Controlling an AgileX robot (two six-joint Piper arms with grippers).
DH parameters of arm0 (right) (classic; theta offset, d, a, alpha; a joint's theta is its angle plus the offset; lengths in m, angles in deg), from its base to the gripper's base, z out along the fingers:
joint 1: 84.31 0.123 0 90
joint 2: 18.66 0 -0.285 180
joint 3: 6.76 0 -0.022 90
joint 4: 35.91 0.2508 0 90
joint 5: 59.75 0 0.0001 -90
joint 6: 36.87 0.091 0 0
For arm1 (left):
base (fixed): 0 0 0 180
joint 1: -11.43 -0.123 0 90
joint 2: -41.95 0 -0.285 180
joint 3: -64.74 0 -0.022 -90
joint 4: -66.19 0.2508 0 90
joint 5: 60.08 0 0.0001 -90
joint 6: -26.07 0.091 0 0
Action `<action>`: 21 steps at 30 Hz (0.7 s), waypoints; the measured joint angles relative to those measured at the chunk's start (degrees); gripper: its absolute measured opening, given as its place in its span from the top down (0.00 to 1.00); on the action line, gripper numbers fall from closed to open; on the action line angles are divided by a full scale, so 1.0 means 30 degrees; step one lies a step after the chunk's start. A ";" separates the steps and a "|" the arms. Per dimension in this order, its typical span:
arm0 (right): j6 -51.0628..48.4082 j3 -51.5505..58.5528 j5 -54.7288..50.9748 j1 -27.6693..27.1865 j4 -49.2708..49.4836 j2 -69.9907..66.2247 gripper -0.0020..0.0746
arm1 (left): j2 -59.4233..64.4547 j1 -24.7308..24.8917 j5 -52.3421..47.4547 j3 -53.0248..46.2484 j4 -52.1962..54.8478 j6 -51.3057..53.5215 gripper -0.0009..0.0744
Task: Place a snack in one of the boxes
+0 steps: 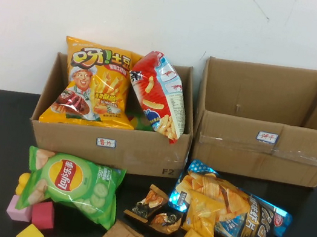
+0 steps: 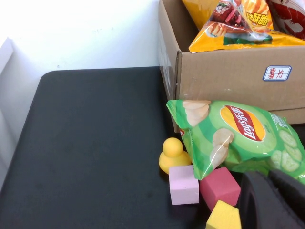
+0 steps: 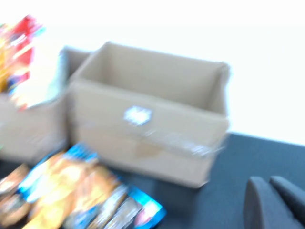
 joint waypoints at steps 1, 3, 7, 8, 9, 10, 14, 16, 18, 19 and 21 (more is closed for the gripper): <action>-0.0049 0.0735 0.0830 -0.0855 -0.0046 0.0649 0.98 | 0.0000 0.0000 0.0000 0.0000 0.0000 0.0000 0.99; -0.0121 0.2463 0.2781 -0.2544 -0.0175 0.1885 0.98 | 0.0000 0.0000 0.0000 0.0000 0.0000 0.0000 0.99; -0.0121 0.6514 0.6285 -0.5186 -0.0258 0.4174 0.98 | 0.0000 0.0000 0.0000 0.0000 0.0000 0.0374 0.99; -0.0121 0.7244 0.6404 -0.5373 -0.0258 0.4462 0.98 | 0.0000 0.0000 0.0000 0.0000 0.0000 0.0419 0.99; -0.0121 0.7773 0.6455 -0.5472 -0.0291 0.4638 0.98 | 0.0000 0.0000 0.0000 0.0000 0.0000 0.0419 0.99; -0.0121 0.8346 0.6497 -0.5548 -0.0303 0.4794 0.98 | 0.0000 0.0000 0.0000 0.0000 0.0000 0.0462 0.99; -0.0121 0.9792 0.6554 -0.5579 -0.0303 0.4947 0.98 | 0.0000 0.0000 -0.0008 0.0000 0.0000 0.0493 0.99; -0.0121 0.9839 0.5864 -0.5579 0.0208 0.4947 0.98 | 0.0000 0.0000 -0.0008 0.0000 0.0000 0.0493 0.99; -0.0121 0.9839 0.4561 -0.5591 0.0955 0.5090 0.98 | 0.0000 0.0000 -0.0008 0.0000 0.0000 0.0493 0.99; -0.0121 0.9839 0.3951 -0.5626 0.1248 0.5262 0.98 | 0.0000 0.0000 -0.0008 0.0000 0.0000 0.0493 0.99; -0.0121 0.9839 0.3574 -0.5623 0.1512 0.5735 0.98 | 0.0000 0.0000 -0.0040 0.0000 0.0000 0.0493 0.99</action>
